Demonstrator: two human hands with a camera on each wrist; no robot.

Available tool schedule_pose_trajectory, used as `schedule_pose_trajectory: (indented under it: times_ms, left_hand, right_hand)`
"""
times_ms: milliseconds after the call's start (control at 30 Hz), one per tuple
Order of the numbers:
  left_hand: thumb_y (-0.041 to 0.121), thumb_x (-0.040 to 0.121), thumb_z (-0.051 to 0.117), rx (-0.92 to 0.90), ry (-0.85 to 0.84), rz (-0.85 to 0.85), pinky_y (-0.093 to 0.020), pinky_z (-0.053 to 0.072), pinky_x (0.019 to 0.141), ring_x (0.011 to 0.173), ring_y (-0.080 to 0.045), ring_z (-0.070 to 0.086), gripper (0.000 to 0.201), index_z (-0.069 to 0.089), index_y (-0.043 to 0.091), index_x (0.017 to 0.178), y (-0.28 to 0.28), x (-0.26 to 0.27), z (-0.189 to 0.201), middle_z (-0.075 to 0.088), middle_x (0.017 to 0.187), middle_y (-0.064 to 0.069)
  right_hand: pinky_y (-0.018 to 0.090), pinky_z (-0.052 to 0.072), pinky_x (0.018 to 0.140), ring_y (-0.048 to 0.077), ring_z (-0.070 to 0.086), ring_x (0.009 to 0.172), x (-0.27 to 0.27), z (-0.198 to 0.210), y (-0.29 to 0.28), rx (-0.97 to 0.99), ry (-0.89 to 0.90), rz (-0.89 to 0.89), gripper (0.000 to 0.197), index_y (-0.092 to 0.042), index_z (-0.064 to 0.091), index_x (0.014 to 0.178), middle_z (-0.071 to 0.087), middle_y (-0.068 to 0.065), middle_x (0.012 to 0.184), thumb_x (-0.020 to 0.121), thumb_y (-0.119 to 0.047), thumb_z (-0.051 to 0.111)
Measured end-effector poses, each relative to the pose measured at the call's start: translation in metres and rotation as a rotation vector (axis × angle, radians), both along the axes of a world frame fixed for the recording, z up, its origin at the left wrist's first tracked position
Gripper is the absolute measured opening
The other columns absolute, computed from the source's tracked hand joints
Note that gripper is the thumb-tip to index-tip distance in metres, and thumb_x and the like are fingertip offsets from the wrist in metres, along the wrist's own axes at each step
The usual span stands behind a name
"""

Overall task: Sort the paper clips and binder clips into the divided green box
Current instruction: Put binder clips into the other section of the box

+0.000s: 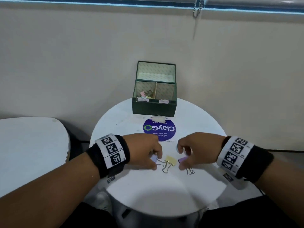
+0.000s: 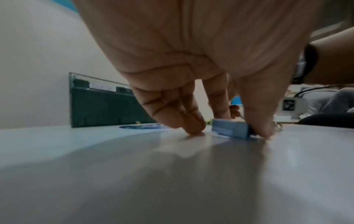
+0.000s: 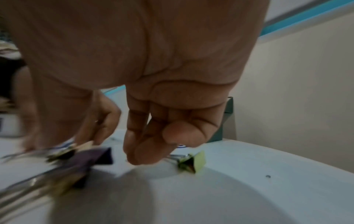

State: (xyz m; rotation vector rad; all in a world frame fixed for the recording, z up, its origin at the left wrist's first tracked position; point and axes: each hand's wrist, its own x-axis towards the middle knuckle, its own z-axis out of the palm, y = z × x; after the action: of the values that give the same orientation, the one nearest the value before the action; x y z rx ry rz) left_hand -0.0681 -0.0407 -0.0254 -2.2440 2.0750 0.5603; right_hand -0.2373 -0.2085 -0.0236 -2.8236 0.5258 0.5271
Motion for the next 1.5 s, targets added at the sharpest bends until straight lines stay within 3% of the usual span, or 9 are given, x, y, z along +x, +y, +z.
schedule_pose_trajectory:
  times_ms: [233,367,500,733,933,1067,1200,1333,1500]
  left_hand:
    - [0.024,0.090,0.056,-0.076,0.048,0.120,-0.028,0.043,0.065,0.077,-0.016,0.055,0.017,0.042,0.032,0.092,-0.003,0.002,-0.002,0.058,0.085,0.011]
    - [0.021,0.100,0.047,-0.176,0.069,0.116,-0.029,0.044,0.078,0.088,-0.015,0.053,0.021,0.052,0.038,0.111,-0.009,0.002,-0.003,0.053,0.106,0.010]
    - [0.010,0.097,0.047,-0.134,0.020,-0.013,-0.028,0.044,0.078,0.088,-0.011,0.050,0.036,0.070,0.035,0.111,-0.018,-0.007,-0.008,0.042,0.105,0.012]
    - [0.063,0.085,0.055,-0.047,-0.054,-0.019,-0.039,0.051,0.089,0.106,-0.015,0.054,0.047,0.057,0.040,0.126,-0.022,-0.024,-0.008,0.041,0.119,0.013]
    - [0.045,0.088,0.060,-0.087,-0.018,-0.017,-0.034,0.050,0.079,0.091,-0.016,0.054,0.024,0.065,0.033,0.108,-0.019,-0.020,-0.007,0.045,0.111,0.012]
    - [0.047,0.088,0.060,-0.119,0.013,0.025,-0.032,0.045,0.072,0.089,-0.016,0.053,0.021,0.060,0.031,0.102,-0.019,-0.018,-0.006,0.043,0.108,0.011]
    - [0.047,0.085,0.068,-0.255,0.122,0.106,-0.029,0.046,0.076,0.089,-0.014,0.054,0.021,0.060,0.030,0.094,-0.022,-0.002,0.001,0.044,0.104,0.011]
    - [0.043,0.084,0.073,-0.410,0.163,0.308,-0.025,0.045,0.077,0.087,-0.010,0.054,0.019,0.058,0.030,0.086,-0.034,0.045,0.017,0.046,0.101,0.010]
    - [0.032,0.088,0.071,-0.567,0.119,0.562,-0.024,0.039,0.071,0.085,-0.012,0.053,0.020,0.052,0.030,0.083,-0.070,0.099,0.046,0.049,0.103,0.004]
  right_hand:
    - [0.028,0.049,0.070,0.005,0.053,0.065,-0.003,-0.003,-0.002,0.279,-0.272,-0.035,0.016,-0.032,0.059,0.075,0.063,-0.010,0.074,0.078,-0.021,0.070]
    - [0.036,0.050,0.065,0.009,0.054,0.060,0.008,0.008,-0.019,0.490,-0.509,-0.196,0.017,-0.027,0.060,0.086,0.061,-0.008,0.065,0.085,-0.024,0.076]
    - [0.031,0.046,0.061,0.014,0.047,0.061,0.030,0.026,-0.039,0.339,-0.650,-0.316,0.024,-0.025,0.051,0.087,0.055,-0.004,0.070,0.088,-0.031,0.074]
    - [0.036,0.061,0.069,0.020,0.068,0.070,0.086,0.068,-0.055,0.274,-0.730,-0.418,0.015,-0.015,0.056,0.084,0.071,0.005,0.078,0.088,-0.013,0.071]
    - [0.038,0.062,0.079,0.022,0.074,0.083,0.139,0.074,-0.042,0.388,-0.835,-0.437,0.011,-0.018,0.067,0.091,0.075,0.004,0.091,0.085,-0.010,0.073]
    - [0.031,0.062,0.080,0.013,0.072,0.089,0.150,0.064,-0.032,0.468,-0.764,-0.391,0.035,-0.027,0.068,0.115,0.066,-0.012,0.117,0.088,-0.006,0.067]
    - [0.022,0.054,0.081,0.009,0.065,0.092,0.121,0.046,-0.038,0.336,-0.805,-0.374,0.019,-0.025,0.066,0.101,0.067,-0.010,0.103,0.090,-0.010,0.066]
    - [0.016,0.042,0.072,0.003,0.060,0.083,0.064,0.023,-0.056,0.087,-0.476,-0.228,0.019,-0.038,0.059,0.083,0.064,-0.017,0.092,0.092,-0.022,0.062]
    - [0.019,0.043,0.080,0.004,0.059,0.087,0.009,-0.006,-0.062,0.062,-0.227,-0.276,0.025,-0.034,0.061,0.107,0.057,-0.017,0.108,0.088,-0.018,0.059]
